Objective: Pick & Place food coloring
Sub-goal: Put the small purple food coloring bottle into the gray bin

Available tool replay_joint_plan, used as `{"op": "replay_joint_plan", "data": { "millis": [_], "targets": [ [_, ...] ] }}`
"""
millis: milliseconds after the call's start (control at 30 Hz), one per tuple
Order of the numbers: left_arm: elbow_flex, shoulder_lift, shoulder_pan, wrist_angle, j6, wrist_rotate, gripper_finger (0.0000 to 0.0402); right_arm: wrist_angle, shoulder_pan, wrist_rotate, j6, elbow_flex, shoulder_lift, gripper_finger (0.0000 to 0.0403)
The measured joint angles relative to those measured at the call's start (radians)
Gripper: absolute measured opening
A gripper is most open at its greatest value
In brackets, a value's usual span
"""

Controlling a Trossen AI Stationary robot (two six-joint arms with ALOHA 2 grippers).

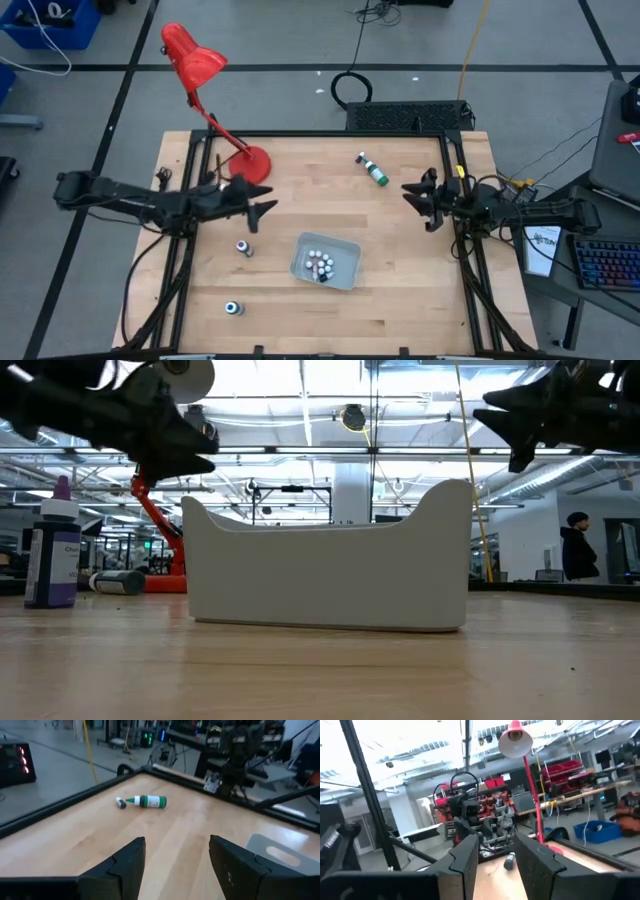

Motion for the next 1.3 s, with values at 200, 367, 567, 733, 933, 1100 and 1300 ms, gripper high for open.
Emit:
{"op": "replay_joint_plan", "data": {
  "millis": [200, 367, 567, 733, 933, 1100, 1300],
  "targets": [
    [-0.072, -0.069, -0.045, 0.025, -0.009, -0.053, 0.0216, -0.13, -0.008, 0.148, -0.071, 0.097, 0.022, 0.0116],
    [-0.077, -0.063, -0.056, 0.015, -0.03, -0.054, 0.0219, -0.694, -0.077, 0.342, -0.187, 0.599, 0.281, 0.0116],
    [-0.078, -0.053, -0.055, 0.026, -0.032, -0.086, 0.0219, -1.18, -0.269, 0.043, -0.214, 1.159, 0.791, 0.0116],
    [-0.078, -0.053, -0.055, 0.022, -0.035, -0.106, 0.0219, -1.309, -0.375, -0.021, -0.358, 1.407, 1.156, 0.0116],
    [-0.078, -0.053, -0.055, 0.019, -0.043, -0.105, 0.0218, -1.438, -0.532, -0.022, -0.485, 1.576, 1.437, 0.0116],
    [-0.078, -0.053, -0.055, 0.004, -0.077, -0.051, 0.0219, -1.496, -0.619, -0.024, -0.59, 1.593, 1.547, 0.0116],
    [-0.078, -0.053, -0.055, -0.021, -0.116, -0.003, 0.0222, -1.497, -0.65, -0.025, -0.837, 1.59, 1.594, 0.0116]
  ]
}}
